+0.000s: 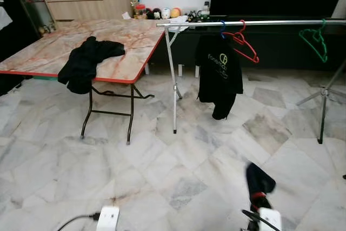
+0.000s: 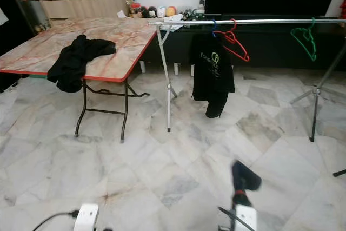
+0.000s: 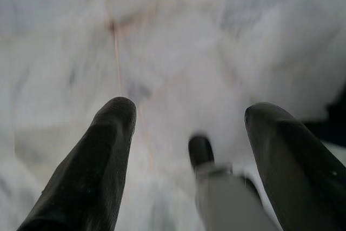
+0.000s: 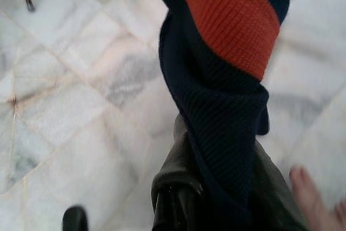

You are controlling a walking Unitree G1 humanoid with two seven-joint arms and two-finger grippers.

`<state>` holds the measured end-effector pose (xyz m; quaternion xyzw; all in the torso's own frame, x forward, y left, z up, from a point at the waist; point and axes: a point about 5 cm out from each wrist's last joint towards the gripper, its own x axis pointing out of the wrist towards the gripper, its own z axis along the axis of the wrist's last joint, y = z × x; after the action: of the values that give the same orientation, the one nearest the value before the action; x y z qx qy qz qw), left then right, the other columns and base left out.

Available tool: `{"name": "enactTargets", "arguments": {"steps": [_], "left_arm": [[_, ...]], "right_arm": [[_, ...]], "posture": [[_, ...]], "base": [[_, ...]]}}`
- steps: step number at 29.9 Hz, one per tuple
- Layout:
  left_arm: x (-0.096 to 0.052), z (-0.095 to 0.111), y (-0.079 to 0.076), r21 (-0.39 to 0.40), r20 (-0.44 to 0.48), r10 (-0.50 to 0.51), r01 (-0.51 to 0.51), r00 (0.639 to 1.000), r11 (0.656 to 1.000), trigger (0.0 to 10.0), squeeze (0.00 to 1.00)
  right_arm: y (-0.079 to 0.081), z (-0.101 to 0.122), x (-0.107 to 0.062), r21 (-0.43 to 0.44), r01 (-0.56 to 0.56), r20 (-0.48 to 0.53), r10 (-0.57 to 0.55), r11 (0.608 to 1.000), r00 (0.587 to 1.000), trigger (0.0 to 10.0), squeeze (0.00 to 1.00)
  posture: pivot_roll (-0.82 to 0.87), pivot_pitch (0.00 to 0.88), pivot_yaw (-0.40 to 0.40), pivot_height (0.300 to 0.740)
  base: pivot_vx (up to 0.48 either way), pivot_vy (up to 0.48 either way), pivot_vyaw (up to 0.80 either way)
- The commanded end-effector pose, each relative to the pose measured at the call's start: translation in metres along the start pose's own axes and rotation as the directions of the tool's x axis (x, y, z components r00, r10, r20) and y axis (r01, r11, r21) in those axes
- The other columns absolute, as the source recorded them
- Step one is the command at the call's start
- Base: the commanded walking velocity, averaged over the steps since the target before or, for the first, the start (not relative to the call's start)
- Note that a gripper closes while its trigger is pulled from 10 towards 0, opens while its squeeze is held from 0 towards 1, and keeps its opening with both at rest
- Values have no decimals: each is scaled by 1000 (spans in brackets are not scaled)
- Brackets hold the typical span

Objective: Hang hanger

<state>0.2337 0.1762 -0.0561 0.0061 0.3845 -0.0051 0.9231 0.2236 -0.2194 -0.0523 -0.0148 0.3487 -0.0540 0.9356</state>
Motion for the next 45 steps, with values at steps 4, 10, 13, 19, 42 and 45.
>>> {"name": "enactTargets", "arguments": {"steps": [4,10,13,19,42,45], "left_arm": [[1,10,2,70,44,-27,24,999,997,10000,0],[-4,49,16,302,220,-199,127,955,945,10000,0],[-5,56,13,385,220,-265,166,939,908,10000,0],[-9,57,3,698,53,-458,295,887,652,10000,0],[-9,47,6,702,-116,-503,429,857,568,10000,0],[-9,49,5,697,-110,-506,430,855,574,10000,0]], "right_arm": [[-6,26,5,-116,-56,73,64,992,995,10000,0],[8,39,6,-315,-318,12,339,894,941,10000,0],[13,42,4,-406,-415,-39,438,814,898,10000,0],[3,52,-2,-599,-609,-278,578,520,767,10000,0],[13,118,-27,-641,-766,-457,775,52,436,10000,0],[17,122,-29,-649,-761,-453,789,28,415,10000,0]], "posture": [[-23,0,65,740],[-20,0,77,740],[-27,0,80,740],[-26,0,79,740],[-12,0,88,740],[-15,0,91,740]], "base": [[0,0,0],[0,0,0],[0,0,0],[0,0,0],[0,0,0],[0,0,0]]}}
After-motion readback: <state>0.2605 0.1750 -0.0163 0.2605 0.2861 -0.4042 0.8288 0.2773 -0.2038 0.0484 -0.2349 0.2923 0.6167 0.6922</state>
